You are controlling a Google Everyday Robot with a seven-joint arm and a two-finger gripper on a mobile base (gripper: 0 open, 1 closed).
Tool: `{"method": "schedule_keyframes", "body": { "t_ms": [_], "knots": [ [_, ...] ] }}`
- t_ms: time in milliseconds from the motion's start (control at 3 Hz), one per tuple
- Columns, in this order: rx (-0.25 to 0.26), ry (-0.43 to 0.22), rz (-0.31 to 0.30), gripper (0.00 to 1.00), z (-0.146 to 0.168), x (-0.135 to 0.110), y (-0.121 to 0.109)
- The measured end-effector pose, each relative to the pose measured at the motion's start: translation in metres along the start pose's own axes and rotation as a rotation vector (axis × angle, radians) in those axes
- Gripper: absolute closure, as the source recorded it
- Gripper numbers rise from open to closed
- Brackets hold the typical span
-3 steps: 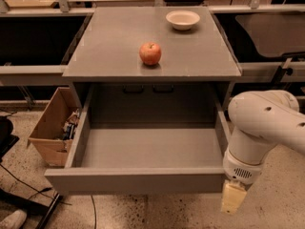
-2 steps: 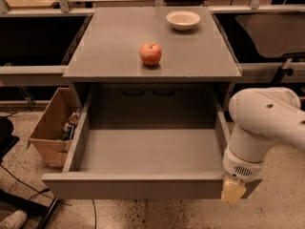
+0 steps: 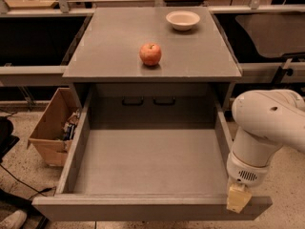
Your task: Open top drawer
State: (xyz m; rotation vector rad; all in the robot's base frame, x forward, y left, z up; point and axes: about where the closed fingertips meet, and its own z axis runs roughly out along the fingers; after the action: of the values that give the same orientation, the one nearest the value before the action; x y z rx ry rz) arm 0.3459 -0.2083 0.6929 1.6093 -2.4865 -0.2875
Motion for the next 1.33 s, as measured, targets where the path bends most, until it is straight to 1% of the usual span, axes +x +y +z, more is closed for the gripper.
{"method": "schedule_keyframes", "body": {
  "t_ms": [667,1000,1333],
  "knots": [
    [0.0,0.0,0.0,0.39,0.0,0.0,0.0],
    [0.024,0.0,-0.005,0.16,-0.01,0.0,-0.004],
    [0.074,-0.01,-0.021,0.0,-0.057,0.005,-0.009]
  ]
}}
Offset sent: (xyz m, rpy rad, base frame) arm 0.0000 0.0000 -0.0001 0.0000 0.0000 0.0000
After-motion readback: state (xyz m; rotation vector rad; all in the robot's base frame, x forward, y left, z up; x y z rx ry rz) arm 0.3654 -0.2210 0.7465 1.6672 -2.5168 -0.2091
